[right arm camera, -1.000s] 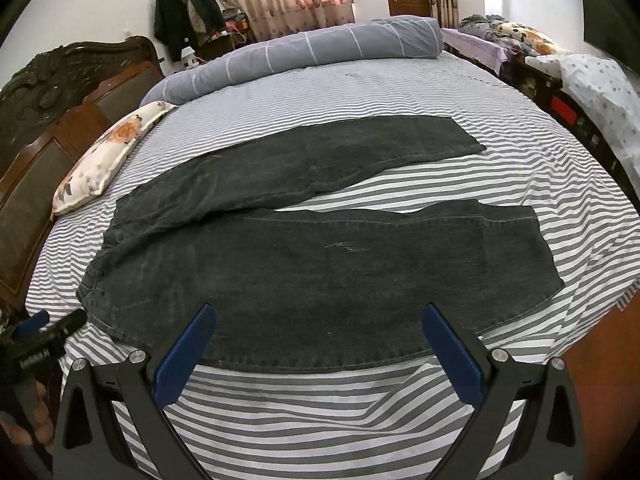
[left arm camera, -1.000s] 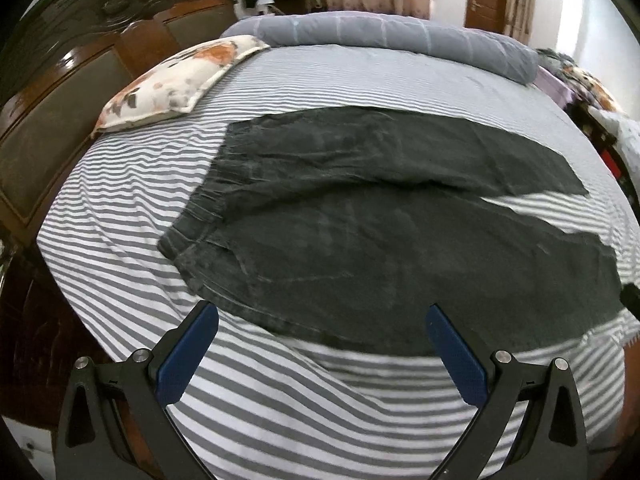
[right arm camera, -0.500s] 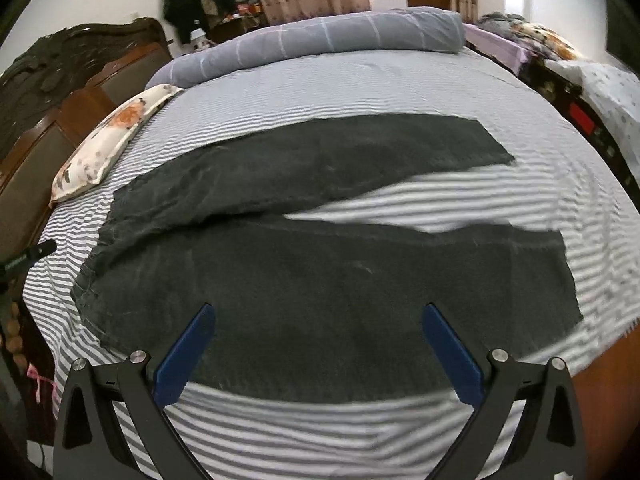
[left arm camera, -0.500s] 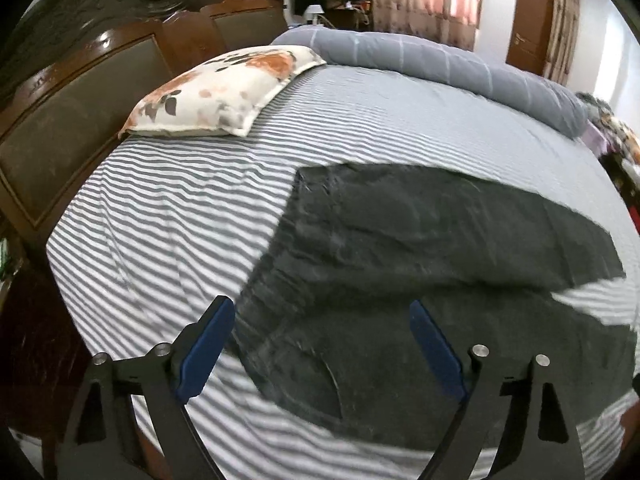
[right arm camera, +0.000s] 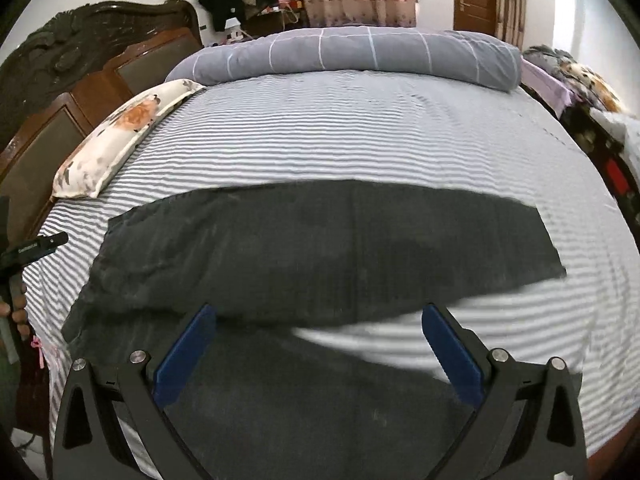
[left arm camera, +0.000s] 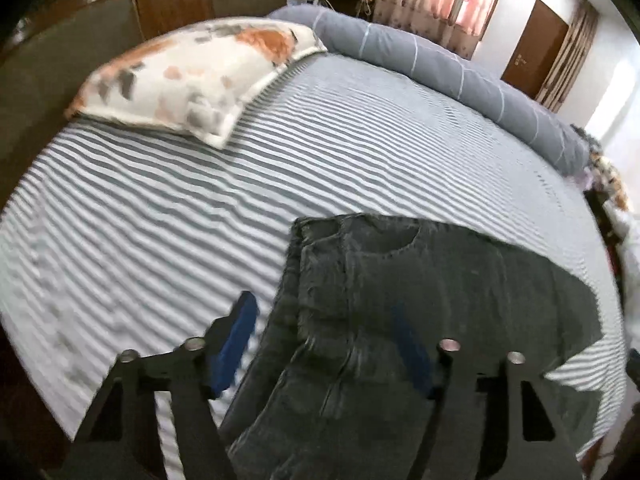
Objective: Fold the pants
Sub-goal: 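Grasp the jeans waistband with the left tool while the right tool grasps the waist edge, then lift the held waistband with both tools and carry it toward the leg hems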
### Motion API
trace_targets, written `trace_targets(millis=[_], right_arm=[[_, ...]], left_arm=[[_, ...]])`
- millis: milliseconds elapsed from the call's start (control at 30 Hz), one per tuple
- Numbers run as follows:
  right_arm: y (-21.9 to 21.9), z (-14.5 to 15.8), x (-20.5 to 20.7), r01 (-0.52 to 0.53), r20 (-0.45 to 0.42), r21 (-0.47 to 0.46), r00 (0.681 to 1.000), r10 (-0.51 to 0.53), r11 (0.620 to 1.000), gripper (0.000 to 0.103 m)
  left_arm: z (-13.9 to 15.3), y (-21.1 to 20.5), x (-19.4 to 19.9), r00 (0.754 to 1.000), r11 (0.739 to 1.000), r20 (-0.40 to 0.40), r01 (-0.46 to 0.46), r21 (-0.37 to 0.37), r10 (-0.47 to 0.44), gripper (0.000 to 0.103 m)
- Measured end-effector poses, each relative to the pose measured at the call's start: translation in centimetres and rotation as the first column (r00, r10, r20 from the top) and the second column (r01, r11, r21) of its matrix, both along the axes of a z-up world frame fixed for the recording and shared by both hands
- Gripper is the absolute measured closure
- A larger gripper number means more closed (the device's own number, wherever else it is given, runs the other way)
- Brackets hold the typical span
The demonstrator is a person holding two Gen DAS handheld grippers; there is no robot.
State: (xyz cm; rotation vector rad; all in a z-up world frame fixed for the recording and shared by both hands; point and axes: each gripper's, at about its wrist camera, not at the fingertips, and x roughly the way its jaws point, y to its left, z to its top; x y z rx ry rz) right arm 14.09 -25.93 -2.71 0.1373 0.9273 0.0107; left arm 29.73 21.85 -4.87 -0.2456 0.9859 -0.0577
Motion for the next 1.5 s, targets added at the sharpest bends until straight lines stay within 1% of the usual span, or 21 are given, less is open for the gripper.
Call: trace_targets(millis=[133, 233, 300, 333, 433, 467, 633, 833, 933, 1067, 1167, 1200, 1267, 1400, 1500], right_arm=[[-0.3, 0.1, 4.7, -0.025, -0.011, 0.017, 1.0, 0.025, 1.0, 0.0], [-0.2, 0.0, 8.5, -0.037, -0.023, 0.033, 0.999, 0.038, 0.999, 0.0], [0.4, -0.2, 10.5, -0.053, -0.022, 0.031, 0.998, 0.053, 0.998, 0.0], [0.7, -0.2, 11.6, -0.061, -0.02, 0.017, 0.998, 0.061, 0.998, 0.0], [1.7, -0.4, 13.6, -0.07, -0.014, 0.004, 0.997, 0.07, 0.998, 0.0], [2.0, -0.5, 14.3, -0.074, -0.014, 0.004, 0.997, 0.074, 0.997, 0.0], [3.1, -1.8, 16.8, -0.095, -0.032, -0.007, 0.995, 0.095, 0.995, 0.0], [3.5, -3.3, 18.8, -0.097, -0.06, -0.01, 0.994, 0.096, 0.995, 0.0], [3.9, -4.0, 19.9, -0.127, -0.072, -0.026, 0.99, 0.125, 0.992, 0.0], [3.6, -5.8, 22.5, -0.216, -0.127, 0.005, 0.968, 0.215, 0.976, 0.0], [3.5, -7.3, 25.0, -0.306, -0.181, 0.024, 0.935, 0.305, 0.952, 0.0], [3.5, -7.9, 26.0, -0.337, -0.204, 0.014, 0.921, 0.332, 0.941, 0.0], [3.4, -8.4, 27.4, -0.374, -0.226, -0.004, 0.904, 0.363, 0.928, 0.0], [3.7, -9.2, 29.3, -0.424, -0.247, -0.017, 0.879, 0.408, 0.905, 0.0], [4.1, -9.8, 29.9, -0.456, -0.253, -0.018, 0.863, 0.437, 0.89, 0.0]], left_arm=[[-2.2, 0.9, 3.3, 0.998, 0.997, -0.054, 0.009, -0.078, -0.014, 0.05], [-4.2, 1.7, 5.4, 0.994, 0.989, -0.107, 0.005, -0.148, -0.021, 0.054], [-5.4, 2.3, 6.3, 0.989, 0.977, -0.144, -0.012, -0.213, -0.019, 0.058], [-6.2, 2.8, 6.9, 0.986, 0.967, -0.165, -0.028, -0.253, -0.015, 0.058], [-7.6, 3.6, 7.8, 0.981, 0.945, -0.195, -0.044, -0.324, -0.021, 0.063], [-7.7, 3.7, 7.9, 0.98, 0.942, -0.197, -0.044, -0.334, -0.024, 0.064], [-8.2, 3.8, 9.5, 0.981, 0.953, -0.194, -0.044, -0.3, -0.016, 0.064], [-8.8, 4.0, 11.2, 0.983, 0.95, -0.181, -0.057, -0.306, 0.0, 0.064], [-8.9, 4.1, 11.7, 0.985, 0.951, -0.172, -0.059, -0.304, 0.006, 0.064], [-9.2, 3.8, 11.9, 0.988, 0.947, -0.148, -0.079, -0.311, 0.034, 0.064], [-9.2, 3.2, 11.4, 0.993, 0.956, -0.103, -0.077, -0.283, 0.049, 0.064], [-9.3, 3.0, 11.2, 0.994, 0.96, -0.092, -0.073, -0.271, 0.05, 0.064], [-9.3, 2.9, 11.0, 0.996, 0.965, -0.073, -0.07, -0.252, 0.053, 0.064], [-9.2, 2.9, 10.5, 0.998, 0.975, -0.046, -0.058, -0.215, 0.049, 0.082], [-8.7, 3.2, 10.0, 0.999, 0.977, -0.014, -0.049, -0.208, 0.047, 0.09]])
